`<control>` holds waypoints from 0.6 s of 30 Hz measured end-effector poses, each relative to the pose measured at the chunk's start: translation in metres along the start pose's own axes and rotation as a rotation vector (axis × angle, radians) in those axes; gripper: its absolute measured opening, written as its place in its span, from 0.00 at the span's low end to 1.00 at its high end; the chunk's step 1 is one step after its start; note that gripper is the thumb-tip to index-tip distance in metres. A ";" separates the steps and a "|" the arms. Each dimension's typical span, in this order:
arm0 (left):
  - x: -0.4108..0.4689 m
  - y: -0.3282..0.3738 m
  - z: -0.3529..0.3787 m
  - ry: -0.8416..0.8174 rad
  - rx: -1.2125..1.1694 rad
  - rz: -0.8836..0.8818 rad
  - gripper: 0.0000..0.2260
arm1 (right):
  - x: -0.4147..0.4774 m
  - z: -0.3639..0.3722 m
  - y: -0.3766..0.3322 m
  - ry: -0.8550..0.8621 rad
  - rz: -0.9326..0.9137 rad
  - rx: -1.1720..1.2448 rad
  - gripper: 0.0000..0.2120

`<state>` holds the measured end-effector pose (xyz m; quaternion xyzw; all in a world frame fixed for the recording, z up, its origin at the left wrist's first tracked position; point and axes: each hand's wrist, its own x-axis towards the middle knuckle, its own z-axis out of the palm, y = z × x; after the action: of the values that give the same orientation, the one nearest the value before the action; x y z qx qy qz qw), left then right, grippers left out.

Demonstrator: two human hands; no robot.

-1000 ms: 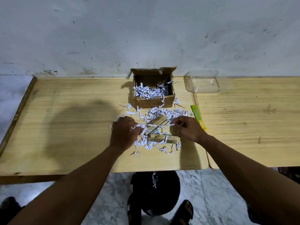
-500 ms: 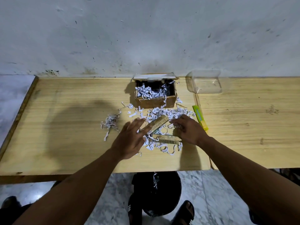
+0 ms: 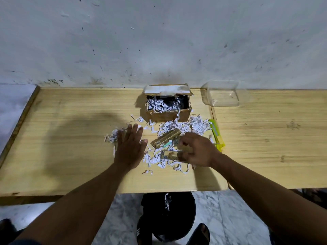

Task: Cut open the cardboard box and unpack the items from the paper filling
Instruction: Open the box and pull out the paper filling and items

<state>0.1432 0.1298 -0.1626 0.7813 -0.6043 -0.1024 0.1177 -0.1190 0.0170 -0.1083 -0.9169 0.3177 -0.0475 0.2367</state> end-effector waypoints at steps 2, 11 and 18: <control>0.012 0.010 0.007 0.010 -0.048 -0.078 0.29 | 0.004 0.009 -0.009 -0.157 -0.040 -0.096 0.19; 0.021 0.019 0.031 -0.028 0.073 -0.060 0.29 | 0.017 0.003 -0.005 -0.251 0.035 -0.087 0.23; 0.020 0.018 0.027 -0.082 0.045 -0.018 0.29 | 0.034 -0.031 -0.008 -0.066 -0.021 -0.001 0.18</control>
<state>0.1234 0.1046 -0.1831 0.7842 -0.6038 -0.1217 0.0746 -0.0947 -0.0102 -0.0794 -0.9214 0.3003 -0.0194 0.2459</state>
